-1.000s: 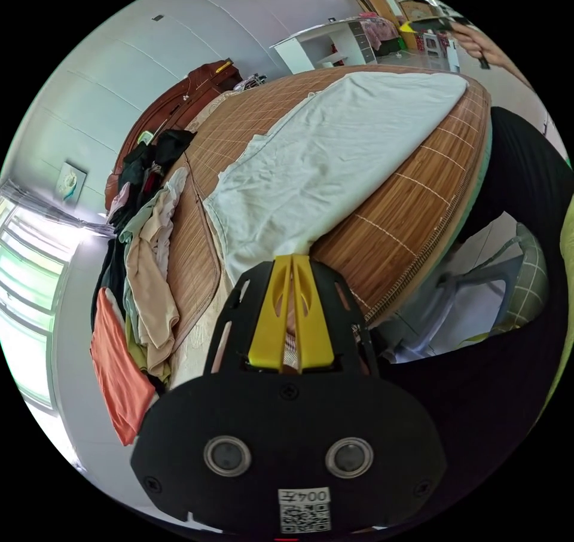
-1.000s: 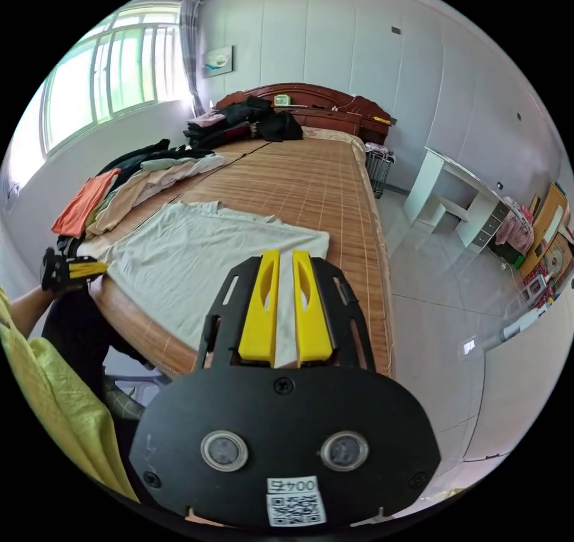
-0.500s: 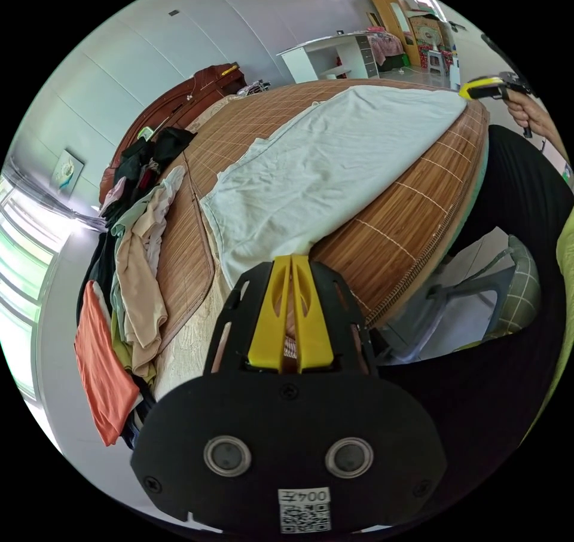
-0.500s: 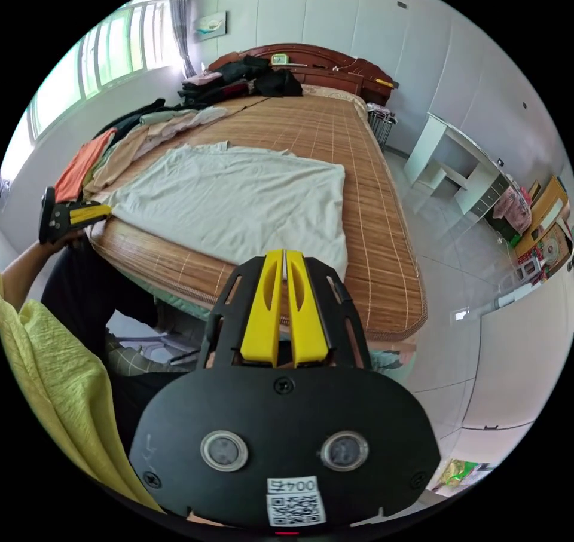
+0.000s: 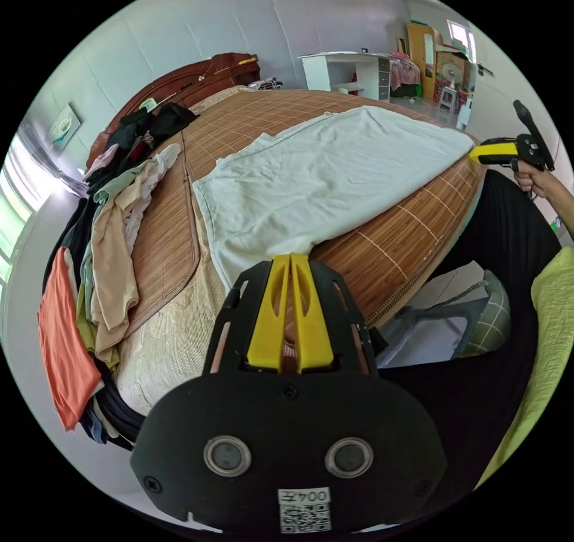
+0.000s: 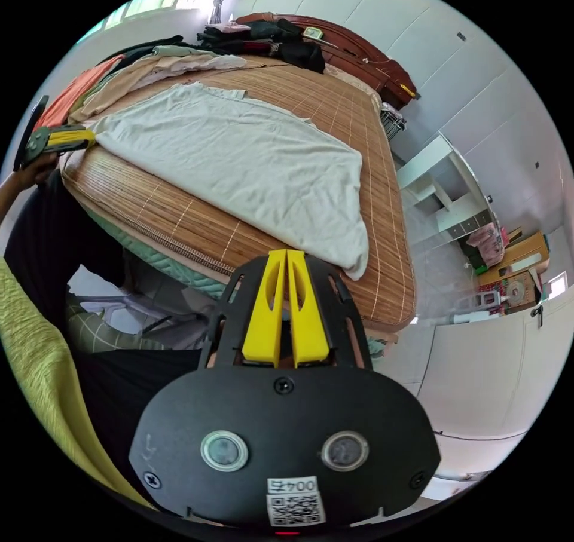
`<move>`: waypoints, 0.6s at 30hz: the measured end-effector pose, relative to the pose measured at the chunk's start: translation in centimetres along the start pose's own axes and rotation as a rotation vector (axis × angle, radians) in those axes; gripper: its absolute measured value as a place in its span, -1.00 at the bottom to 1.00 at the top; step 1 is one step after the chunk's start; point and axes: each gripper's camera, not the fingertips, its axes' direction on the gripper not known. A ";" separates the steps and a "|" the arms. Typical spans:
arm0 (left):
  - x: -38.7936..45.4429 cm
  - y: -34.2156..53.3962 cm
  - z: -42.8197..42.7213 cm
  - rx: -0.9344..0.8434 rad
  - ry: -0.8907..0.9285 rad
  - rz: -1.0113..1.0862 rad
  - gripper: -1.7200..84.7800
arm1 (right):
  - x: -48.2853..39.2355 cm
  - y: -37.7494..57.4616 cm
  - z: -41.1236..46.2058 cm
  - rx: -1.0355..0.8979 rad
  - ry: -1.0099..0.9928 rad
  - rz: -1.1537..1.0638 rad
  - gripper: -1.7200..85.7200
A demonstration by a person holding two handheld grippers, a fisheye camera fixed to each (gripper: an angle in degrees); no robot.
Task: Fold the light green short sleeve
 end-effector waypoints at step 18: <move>-2.0 1.4 -0.1 0.002 -0.024 -0.013 -0.95 | 8.0 0.5 -0.1 0.060 -0.146 0.252 -0.80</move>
